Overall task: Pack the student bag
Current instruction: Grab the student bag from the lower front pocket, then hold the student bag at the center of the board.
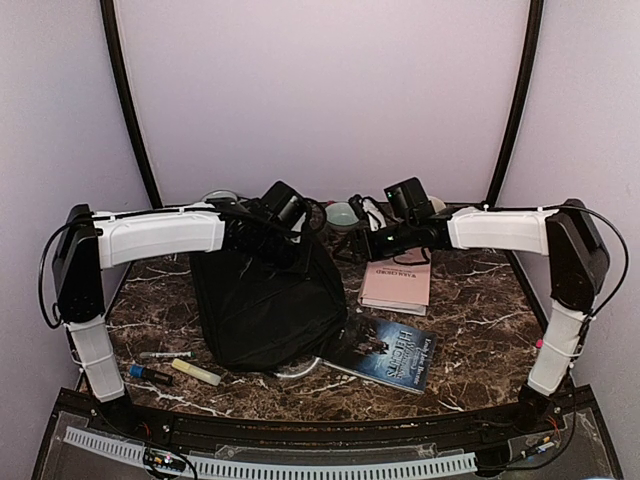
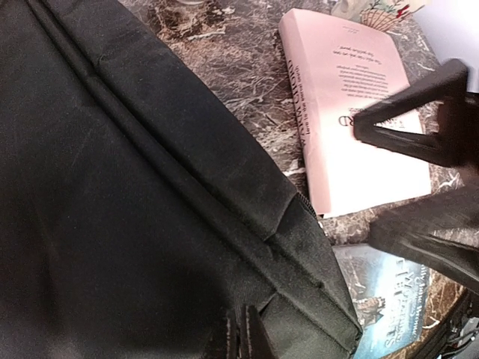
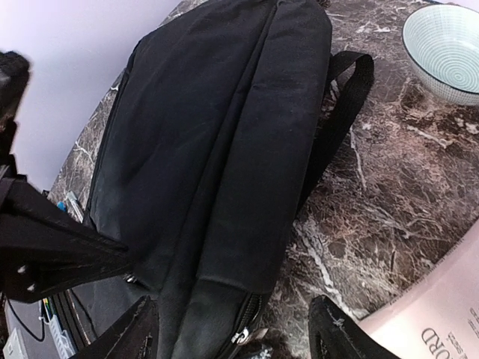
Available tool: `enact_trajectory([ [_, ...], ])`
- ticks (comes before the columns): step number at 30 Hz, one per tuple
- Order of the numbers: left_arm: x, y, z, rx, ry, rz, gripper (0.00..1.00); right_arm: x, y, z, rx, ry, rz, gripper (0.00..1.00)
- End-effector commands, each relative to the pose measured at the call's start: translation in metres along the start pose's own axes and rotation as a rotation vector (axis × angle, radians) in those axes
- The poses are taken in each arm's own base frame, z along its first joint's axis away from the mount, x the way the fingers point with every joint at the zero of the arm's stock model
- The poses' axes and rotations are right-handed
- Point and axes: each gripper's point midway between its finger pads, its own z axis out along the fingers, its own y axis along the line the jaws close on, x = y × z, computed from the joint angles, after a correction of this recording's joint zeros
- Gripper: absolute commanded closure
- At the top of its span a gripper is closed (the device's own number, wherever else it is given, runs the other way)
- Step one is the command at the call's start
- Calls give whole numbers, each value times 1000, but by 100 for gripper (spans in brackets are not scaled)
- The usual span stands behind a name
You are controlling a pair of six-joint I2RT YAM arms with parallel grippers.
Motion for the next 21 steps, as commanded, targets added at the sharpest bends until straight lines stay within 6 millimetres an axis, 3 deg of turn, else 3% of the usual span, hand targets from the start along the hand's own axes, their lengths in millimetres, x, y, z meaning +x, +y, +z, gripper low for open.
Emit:
enact_trajectory([
  [1,-21,-15,-34,85,-92,-18,100,-11,3,10,-52,-13,29,31],
  [12,-23,-16,-47,97,-112,-39,100,-1,2,24,-100,3,88,28],
  [21,-25,-21,-50,122,-109,-39,100,-2,13,32,-197,6,132,24],
])
